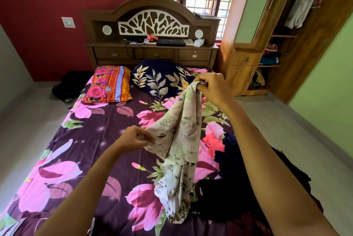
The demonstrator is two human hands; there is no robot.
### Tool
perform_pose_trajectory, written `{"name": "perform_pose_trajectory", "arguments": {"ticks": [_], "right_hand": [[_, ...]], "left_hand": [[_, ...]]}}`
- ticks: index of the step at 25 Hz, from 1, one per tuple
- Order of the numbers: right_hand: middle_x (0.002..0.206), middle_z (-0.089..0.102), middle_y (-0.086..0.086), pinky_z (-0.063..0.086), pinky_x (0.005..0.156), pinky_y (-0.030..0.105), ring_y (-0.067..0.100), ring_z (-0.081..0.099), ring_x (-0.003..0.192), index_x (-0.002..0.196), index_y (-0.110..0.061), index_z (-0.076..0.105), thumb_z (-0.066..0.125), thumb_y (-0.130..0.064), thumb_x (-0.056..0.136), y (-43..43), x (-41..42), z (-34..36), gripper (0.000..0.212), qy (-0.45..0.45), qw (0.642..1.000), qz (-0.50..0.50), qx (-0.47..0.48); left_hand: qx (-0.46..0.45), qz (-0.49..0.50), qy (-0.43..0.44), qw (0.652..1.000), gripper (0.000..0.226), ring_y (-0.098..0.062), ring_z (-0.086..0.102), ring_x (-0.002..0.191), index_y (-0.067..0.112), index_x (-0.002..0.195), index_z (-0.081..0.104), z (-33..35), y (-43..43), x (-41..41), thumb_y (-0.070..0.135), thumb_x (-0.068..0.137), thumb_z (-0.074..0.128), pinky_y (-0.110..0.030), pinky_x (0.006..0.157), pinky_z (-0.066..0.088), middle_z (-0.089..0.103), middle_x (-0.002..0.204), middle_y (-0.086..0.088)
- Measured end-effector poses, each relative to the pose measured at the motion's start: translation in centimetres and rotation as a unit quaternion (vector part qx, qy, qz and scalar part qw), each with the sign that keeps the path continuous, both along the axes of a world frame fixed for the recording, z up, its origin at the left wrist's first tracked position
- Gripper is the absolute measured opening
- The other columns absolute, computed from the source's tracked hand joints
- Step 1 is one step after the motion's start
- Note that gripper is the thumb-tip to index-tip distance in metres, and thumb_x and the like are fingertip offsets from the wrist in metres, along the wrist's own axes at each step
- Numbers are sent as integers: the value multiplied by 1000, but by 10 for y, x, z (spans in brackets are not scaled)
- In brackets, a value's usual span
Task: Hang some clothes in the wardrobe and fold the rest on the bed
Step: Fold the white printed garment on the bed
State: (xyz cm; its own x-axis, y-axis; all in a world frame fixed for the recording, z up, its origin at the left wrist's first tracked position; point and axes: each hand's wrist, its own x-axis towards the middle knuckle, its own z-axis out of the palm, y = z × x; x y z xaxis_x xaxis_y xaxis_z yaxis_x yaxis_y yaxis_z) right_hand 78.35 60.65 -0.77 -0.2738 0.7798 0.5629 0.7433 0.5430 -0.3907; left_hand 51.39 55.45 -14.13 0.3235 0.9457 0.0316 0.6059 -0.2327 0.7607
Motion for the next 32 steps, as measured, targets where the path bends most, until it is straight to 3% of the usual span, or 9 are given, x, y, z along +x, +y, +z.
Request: {"name": "perform_pose_trajectory", "arguments": {"ticks": [2, 4, 7, 13, 15, 18, 22, 27, 32], "right_hand": [[94, 71, 13, 40, 68, 6, 12, 59, 80, 100, -2, 71, 62, -4, 87, -2, -7, 3, 16, 11, 1000, 19, -4], [93, 71, 12, 39, 66, 3, 11, 59, 78, 100, -2, 71, 63, -4, 87, -4, -11, 5, 16, 19, 999, 28, -10], [90, 71, 12, 40, 65, -1, 10, 58, 76, 98, -1, 72, 63, -1, 86, -7, -12, 5, 15, 25, 999, 35, -4], [92, 71, 13, 42, 63, 0, 16, 63, 77, 100, -2, 72, 63, -1, 87, -10, -11, 5, 16, 32, 999, 33, -16], [94, 71, 14, 43, 61, -1, 12, 60, 73, 101, -1, 71, 61, -1, 87, -12, -11, 7, 17, 37, 999, 31, -19], [95, 71, 13, 42, 64, 0, 12, 60, 79, 101, -2, 71, 61, -1, 87, -12, -10, 9, 17, 42, 999, 22, -13], [96, 70, 13, 41, 62, 2, 16, 63, 79, 102, -2, 71, 61, -2, 88, -11, -8, 6, 17, 39, 999, 19, -26], [94, 71, 14, 41, 66, 3, 13, 61, 80, 101, -1, 71, 62, -2, 87, -12, -11, 5, 16, 46, 999, 24, -17], [93, 71, 14, 42, 66, 2, 13, 60, 80, 99, 0, 72, 62, 2, 85, -14, -2, 3, 17, 30, 999, 14, -1]], "left_hand": [[84, 107, 60, 989, 24, -17, 64, 76, 10, 81, 77, -10, -1, 14, 0, 66, 62, -20, 68, 42, 67, 75, 6], [153, 294, 67, 941, 22, -39, 59, 79, -7, 87, 72, -17, 2, 21, -10, 72, 56, -32, 69, 40, 61, 84, -19], [182, 396, 24, 900, 14, -41, 53, 75, -14, 87, 63, -11, 2, 31, -9, 80, 52, -42, 64, 41, 52, 92, -27], [122, 69, 124, 982, 25, -33, 59, 80, 0, 80, 64, -39, -12, 48, 15, 66, 50, -38, 58, 46, 53, 86, -7], [154, 89, 78, 981, 36, -22, 58, 72, 6, 79, 67, -39, -15, 56, 32, 65, 46, -33, 54, 43, 57, 81, -4], [251, 109, -32, 961, 16, -13, 54, 72, 18, 88, 60, -49, -20, 61, 17, 76, 51, -29, 61, 46, 61, 84, -2], [269, 77, 53, 959, 20, -23, 58, 66, 18, 103, 56, -69, -29, 71, 16, 87, 45, -31, 45, 46, 57, 91, -3], [145, 114, -2, 983, 53, -15, 50, 74, 3, 97, 64, -62, -25, 88, 47, 74, 46, -28, 62, 44, 45, 86, 2], [94, 81, -23, 992, 63, 0, 38, 58, -4, 61, 58, -69, -16, 82, 59, 60, 63, -14, 54, 28, 38, 65, 12]]}}
